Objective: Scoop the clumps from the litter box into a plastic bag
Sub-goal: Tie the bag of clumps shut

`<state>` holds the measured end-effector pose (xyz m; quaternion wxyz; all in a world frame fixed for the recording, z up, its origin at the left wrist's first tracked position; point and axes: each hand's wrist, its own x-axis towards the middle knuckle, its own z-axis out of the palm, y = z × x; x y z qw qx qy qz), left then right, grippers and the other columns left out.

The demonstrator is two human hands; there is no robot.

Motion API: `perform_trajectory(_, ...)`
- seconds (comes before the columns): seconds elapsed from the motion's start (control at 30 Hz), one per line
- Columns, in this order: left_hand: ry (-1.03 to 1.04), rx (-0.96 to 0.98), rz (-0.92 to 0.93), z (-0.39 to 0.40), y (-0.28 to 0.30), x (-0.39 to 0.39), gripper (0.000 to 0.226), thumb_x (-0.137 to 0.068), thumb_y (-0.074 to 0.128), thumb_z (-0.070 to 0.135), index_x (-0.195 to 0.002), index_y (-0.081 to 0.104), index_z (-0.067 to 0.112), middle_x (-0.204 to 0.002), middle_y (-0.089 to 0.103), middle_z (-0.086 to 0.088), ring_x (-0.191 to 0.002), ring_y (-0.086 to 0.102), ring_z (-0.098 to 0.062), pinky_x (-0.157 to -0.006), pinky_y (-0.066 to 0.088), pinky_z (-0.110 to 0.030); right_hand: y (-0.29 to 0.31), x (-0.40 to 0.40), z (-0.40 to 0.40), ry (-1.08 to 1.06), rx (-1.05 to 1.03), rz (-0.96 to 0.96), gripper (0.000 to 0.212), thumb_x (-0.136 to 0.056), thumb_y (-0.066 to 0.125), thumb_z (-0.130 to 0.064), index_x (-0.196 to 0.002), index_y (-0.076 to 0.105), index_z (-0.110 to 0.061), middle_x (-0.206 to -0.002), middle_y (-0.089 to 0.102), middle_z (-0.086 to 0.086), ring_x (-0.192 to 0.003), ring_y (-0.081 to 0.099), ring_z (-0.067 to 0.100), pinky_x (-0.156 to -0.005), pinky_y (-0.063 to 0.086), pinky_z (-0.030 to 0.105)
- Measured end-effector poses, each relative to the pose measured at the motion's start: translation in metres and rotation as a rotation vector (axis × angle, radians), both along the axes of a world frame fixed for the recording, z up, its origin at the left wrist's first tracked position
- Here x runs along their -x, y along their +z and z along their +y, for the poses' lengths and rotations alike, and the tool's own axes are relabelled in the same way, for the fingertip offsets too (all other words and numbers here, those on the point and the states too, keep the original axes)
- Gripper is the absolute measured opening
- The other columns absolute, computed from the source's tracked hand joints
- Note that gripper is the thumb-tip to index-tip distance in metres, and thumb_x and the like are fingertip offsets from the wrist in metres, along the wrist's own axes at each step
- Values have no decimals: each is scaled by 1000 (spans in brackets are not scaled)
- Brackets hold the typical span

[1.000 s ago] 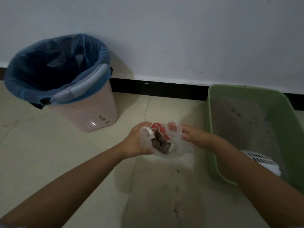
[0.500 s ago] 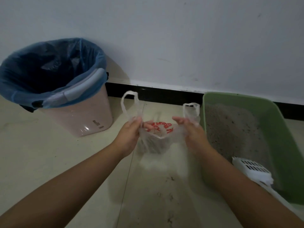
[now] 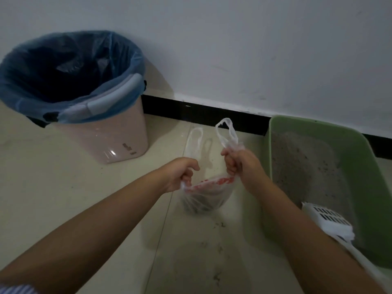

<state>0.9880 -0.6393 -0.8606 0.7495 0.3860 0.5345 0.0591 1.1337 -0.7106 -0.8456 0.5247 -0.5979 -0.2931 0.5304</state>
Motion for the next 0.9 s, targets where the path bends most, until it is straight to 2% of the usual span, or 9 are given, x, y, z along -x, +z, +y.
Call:
perform_trajectory(0.07, -77, 12, 34, 4, 2, -5, 26, -88, 40, 2, -65, 38, 13, -50, 27, 2, -35, 23, -6, -33, 21, -12, 6, -4, -1, 88, 13, -196, 14, -68, 41, -13, -61, 53, -13, -34, 45, -9, -35, 37, 0, -42, 33, 13)
perform_trajectory(0.17, -187, -48, 42, 6, 2, -9, 27, -89, 38, -2, -67, 38, 13, -60, 26, 0, -47, 21, -8, -32, 22, -11, 8, -7, -1, 252, 65, -423, 37, -88, 43, 1, -56, 51, -14, -31, 48, -12, -38, 40, 0, -48, 36, 13)
perform_trajectory(0.3, -330, -82, -98, 10, 4, -4, 24, -91, 41, -4, -77, 44, 16, -64, 31, 2, -49, 26, -5, -41, 26, -13, -1, -7, 5, 314, 91, -462, 41, -89, 39, 3, -55, 52, -16, -36, 50, -12, -36, 41, -2, -46, 37, 9)
perform_trajectory(0.43, -350, -60, -194, 8, 2, 5, 14, -96, 42, 13, -86, 51, 14, -67, 37, 3, -46, 32, -3, -45, 27, -14, -9, -8, 8, 329, 127, -463, 42, -90, 40, 0, -54, 51, -18, -36, 49, -12, -36, 40, -2, -50, 38, 15)
perform_trajectory(0.6, -87, -17, -198, 8, -11, 2, 30, -99, 29, 19, -79, 49, 9, -54, 42, 0, -33, 31, -4, -36, 23, -13, -10, -4, 7, 488, 231, -498, 37, -90, 46, -6, -56, 52, -20, -35, 46, -10, -38, 39, 2, -51, 35, 20)
perform_trajectory(0.67, 77, 13, -269, 12, -14, 2, 32, -98, 25, 19, -79, 49, 8, -44, 43, 2, -31, 30, -5, -34, 23, -12, -7, -4, 4, 522, 249, -514, 33, -92, 49, -13, -62, 53, -23, -46, 47, -7, -46, 40, 8, -53, 36, 21)
perform_trajectory(0.77, 270, 94, -429, 19, -16, 4, 36, -96, 21, 20, -80, 51, 8, -40, 41, 2, -30, 31, -6, -33, 22, -11, -5, -7, -2, 497, 187, -464, 32, -97, 42, -21, -66, 53, -24, -57, 45, -1, -53, 42, 10, -52, 41, 14)
perform_trajectory(0.83, 323, 130, -498, 20, -17, 5, 38, -95, 20, 21, -79, 52, 8, -40, 41, 1, -29, 32, -6, -34, 22, -11, -10, -9, -4, 433, 157, -439, 40, -98, 37, -21, -63, 54, -14, -58, 46, 0, -55, 44, 10, -51, 42, 8)
perform_trajectory(0.9, 359, 159, -535, 19, -20, 5, 40, -95, 19, 24, -81, 53, 8, -41, 41, 1, -30, 33, -7, -35, 22, -12, -20, -11, -5, 372, 144, -406, 45, -98, 35, -20, -69, 57, 6, -55, 47, -2, -53, 45, 9, -54, 41, 13)
